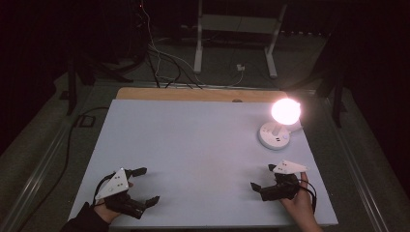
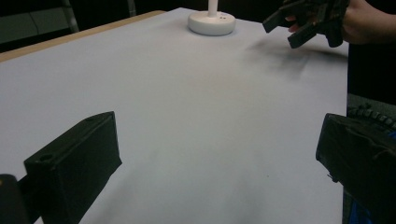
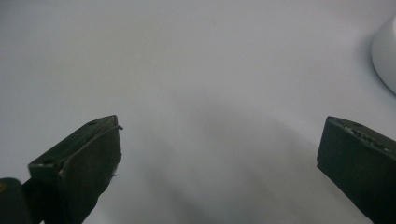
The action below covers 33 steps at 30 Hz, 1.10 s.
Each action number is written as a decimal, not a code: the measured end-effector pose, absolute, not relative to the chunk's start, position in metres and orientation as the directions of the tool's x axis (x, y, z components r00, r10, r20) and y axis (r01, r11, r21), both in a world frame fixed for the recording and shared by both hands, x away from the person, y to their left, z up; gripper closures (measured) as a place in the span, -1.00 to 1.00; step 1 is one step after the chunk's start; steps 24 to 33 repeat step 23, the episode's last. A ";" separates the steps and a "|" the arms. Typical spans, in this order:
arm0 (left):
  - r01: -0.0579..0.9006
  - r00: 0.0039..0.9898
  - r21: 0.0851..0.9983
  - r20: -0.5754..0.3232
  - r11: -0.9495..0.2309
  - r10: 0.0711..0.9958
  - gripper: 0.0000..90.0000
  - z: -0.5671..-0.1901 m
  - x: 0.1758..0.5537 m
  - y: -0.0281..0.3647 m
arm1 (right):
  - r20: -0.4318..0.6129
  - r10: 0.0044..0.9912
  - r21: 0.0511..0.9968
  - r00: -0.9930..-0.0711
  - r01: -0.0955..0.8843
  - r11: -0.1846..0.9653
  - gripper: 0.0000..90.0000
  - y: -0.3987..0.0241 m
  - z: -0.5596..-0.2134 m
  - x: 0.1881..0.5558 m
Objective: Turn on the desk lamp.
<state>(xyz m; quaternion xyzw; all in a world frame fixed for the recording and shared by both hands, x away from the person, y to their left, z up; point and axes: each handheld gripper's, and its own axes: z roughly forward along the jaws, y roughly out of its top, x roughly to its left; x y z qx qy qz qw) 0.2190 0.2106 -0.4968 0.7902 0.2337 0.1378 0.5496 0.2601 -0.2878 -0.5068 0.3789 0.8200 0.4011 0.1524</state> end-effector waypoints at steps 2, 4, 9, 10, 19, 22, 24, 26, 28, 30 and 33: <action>0.218 0.853 0.932 -0.038 -0.288 0.521 -1.00 -0.497 0.219 0.211 | 0.045 0.751 0.766 -0.659 0.505 0.398 -1.00 -0.293 -0.509 0.256; 0.218 0.853 0.934 -0.041 -0.284 0.520 -1.00 -0.497 0.219 0.211 | 0.038 0.753 0.765 -0.657 0.504 0.402 -1.00 -0.295 -0.509 0.254; 0.217 0.855 0.932 -0.038 -0.290 0.518 -1.00 -0.497 0.219 0.210 | 0.024 0.762 0.769 -0.648 0.499 0.400 -1.00 -0.299 -0.511 0.253; 0.219 0.855 0.932 -0.040 -0.289 0.518 -1.00 -0.497 0.219 0.210 | 0.014 0.762 0.771 -0.647 0.492 0.404 -1.00 -0.298 -0.511 0.253; 0.222 0.855 0.930 -0.041 -0.294 0.516 -1.00 -0.497 0.219 0.210 | 0.008 0.755 0.775 -0.655 0.481 0.409 -1.00 -0.295 -0.512 0.253; 0.222 0.855 0.931 -0.045 -0.288 0.516 -1.00 -0.497 0.219 0.210 | 0.010 0.755 0.777 -0.655 0.480 0.407 -1.00 -0.295 -0.512 0.253; 0.222 0.855 0.931 -0.043 -0.291 0.516 -1.00 -0.497 0.219 0.210 | 0.007 0.756 0.775 -0.654 0.481 0.409 -1.00 -0.295 -0.512 0.253; 0.222 0.855 0.931 -0.043 -0.291 0.516 -1.00 -0.497 0.219 0.210 | 0.007 0.756 0.775 -0.654 0.481 0.409 -1.00 -0.295 -0.512 0.253; 0.222 0.855 0.931 -0.043 -0.291 0.516 -1.00 -0.497 0.219 0.210 | 0.007 0.756 0.775 -0.654 0.481 0.409 -1.00 -0.295 -0.512 0.253; 0.222 0.855 0.931 -0.043 -0.291 0.516 -1.00 -0.497 0.219 0.210 | 0.007 0.756 0.775 -0.654 0.481 0.409 -1.00 -0.295 -0.512 0.253; 0.222 0.855 0.931 -0.043 -0.291 0.516 -1.00 -0.497 0.219 0.210 | 0.007 0.756 0.775 -0.654 0.481 0.409 -1.00 -0.295 -0.512 0.253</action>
